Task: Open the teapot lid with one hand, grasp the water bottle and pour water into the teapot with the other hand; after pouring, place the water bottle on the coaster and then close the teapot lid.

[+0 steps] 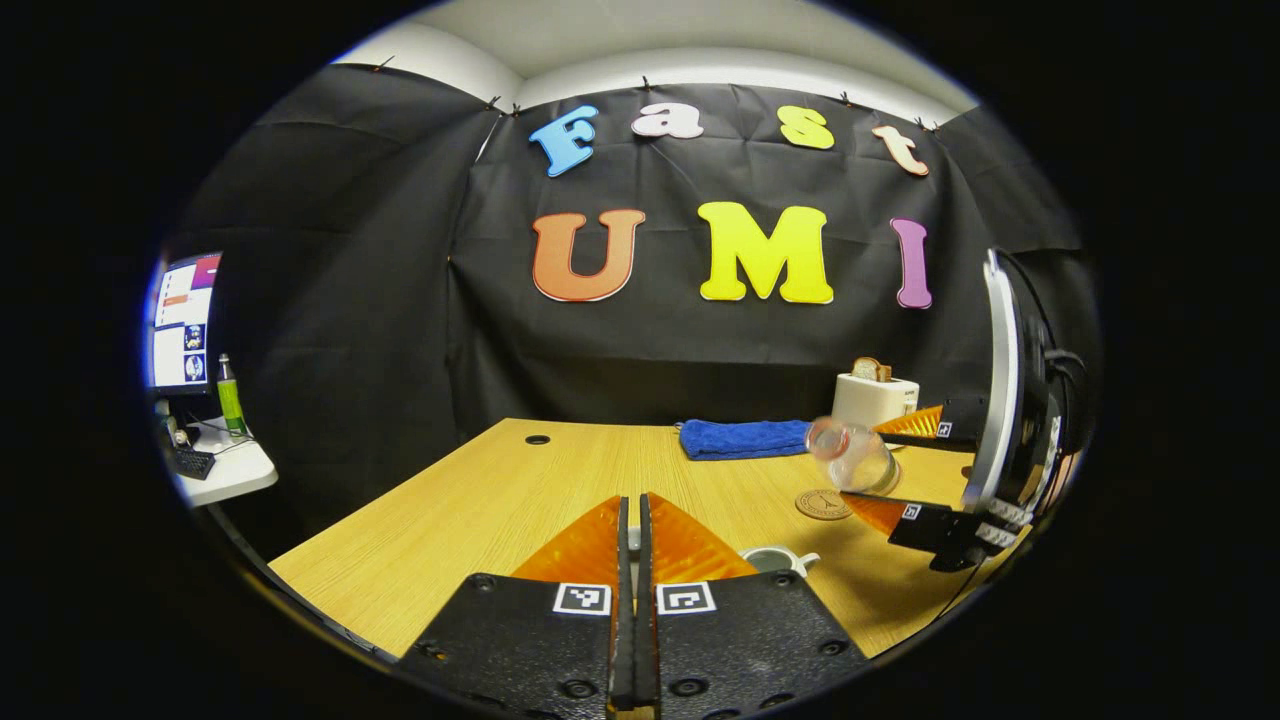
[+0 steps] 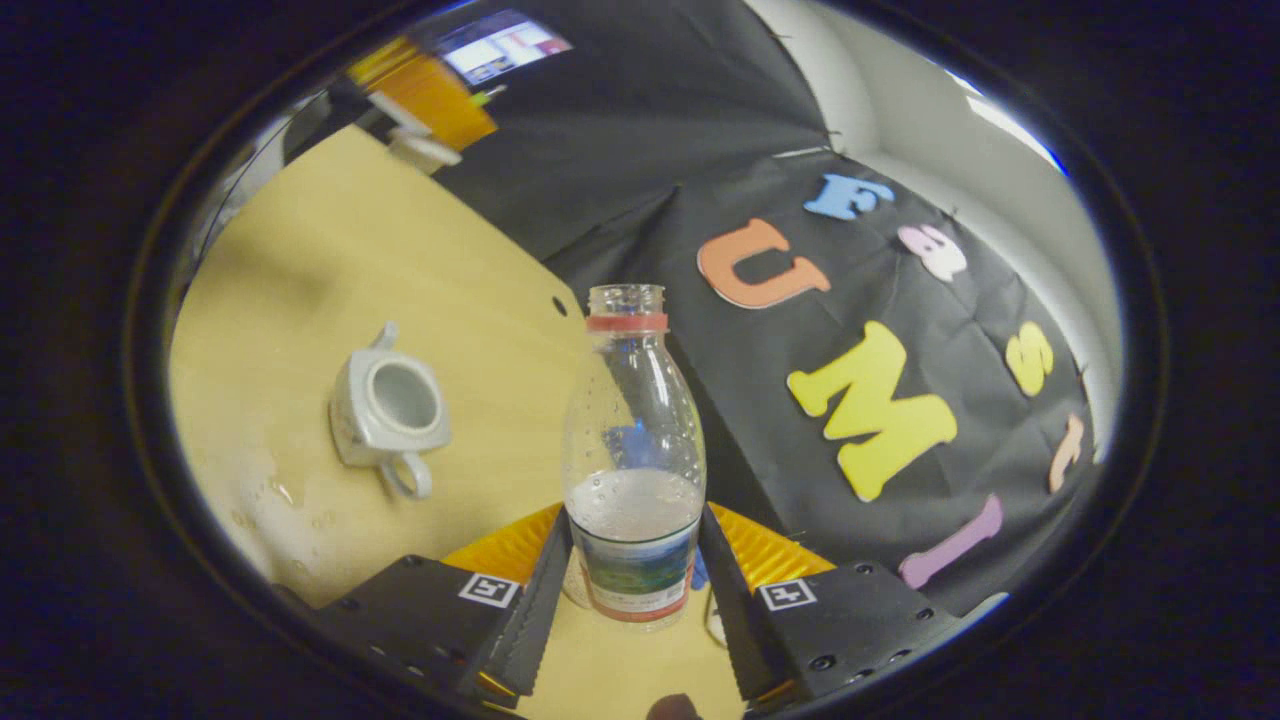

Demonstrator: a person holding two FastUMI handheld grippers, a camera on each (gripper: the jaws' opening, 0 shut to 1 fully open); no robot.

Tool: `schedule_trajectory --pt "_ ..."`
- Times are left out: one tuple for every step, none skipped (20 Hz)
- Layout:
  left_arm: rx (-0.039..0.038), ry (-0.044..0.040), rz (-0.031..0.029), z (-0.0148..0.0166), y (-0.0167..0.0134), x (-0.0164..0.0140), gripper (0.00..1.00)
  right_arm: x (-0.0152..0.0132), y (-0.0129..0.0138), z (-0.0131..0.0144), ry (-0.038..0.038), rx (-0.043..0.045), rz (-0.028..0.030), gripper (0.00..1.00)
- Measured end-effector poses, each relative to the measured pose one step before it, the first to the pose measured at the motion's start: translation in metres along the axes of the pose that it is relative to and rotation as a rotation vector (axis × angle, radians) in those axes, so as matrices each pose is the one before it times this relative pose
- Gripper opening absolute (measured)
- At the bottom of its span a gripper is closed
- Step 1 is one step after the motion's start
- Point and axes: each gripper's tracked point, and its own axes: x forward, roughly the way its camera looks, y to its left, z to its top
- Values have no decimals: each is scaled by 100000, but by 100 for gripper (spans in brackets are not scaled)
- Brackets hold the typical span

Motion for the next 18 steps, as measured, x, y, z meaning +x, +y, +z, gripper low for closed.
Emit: schedule_trajectory --pt "9 247 17 -88 -95 -73 3 245 -334 260 -517 11015 286 74" --pt "83 47 -228 1 23 54 3 20 -499 66 -575 11410 203 74" --pt "-103 -122 -193 51 -136 -48 3 418 -507 285 -794 11170 337 74" --pt "-107 -246 -318 106 -150 -28 3 250 -654 428 -1592 10202 696 74" --pt "-56 -285 -199 105 27 -103 3 433 -695 440 -2171 9229 453 74" --pt "132 34 -103 -24 -48 47 3 566 -903 224 -1385 8618 -189 73" --pt "282 121 -3 -38 -71 92 3 845 -842 -196 -1260 8043 -491 73" --pt "374 295 35 -64 -148 63 3 985 -982 -318 -222 7811 -793 73" --pt "372 266 -30 -58 -37 -45 3 855 -932 -537 575 6681 -893 72" --pt "262 1 -197 80 -59 -164 3 859 -700 -499 1031 5906 -215 72" --pt "384 -351 -103 116 -64 41 3 727 -937 -634 1403 4035 -1565 72" --pt "387 -325 -152 90 -110 -19 3 485 -626 -461 693 1240 -1231 71" --pt "161 -79 -164 80 -19 -35 3 422 -421 -485 581 -439 -1503 71" --pt "108 -71 21 -34 5 4 3 339 -268 -172 -266 13 -1047 72" --pt "-153 207 73 -89 -30 62 3 266 -121 -436 523 -20 -601 71" --pt "-149 202 8 -84 95 5 3 241 88 -279 716 185 -163 71" --pt "197 534 234 -121 73 83 3 162 26 -253 644 0 2 71" --pt "450 590 495 -149 165 -28 3 185 -183 -213 538 -549 -785 72"
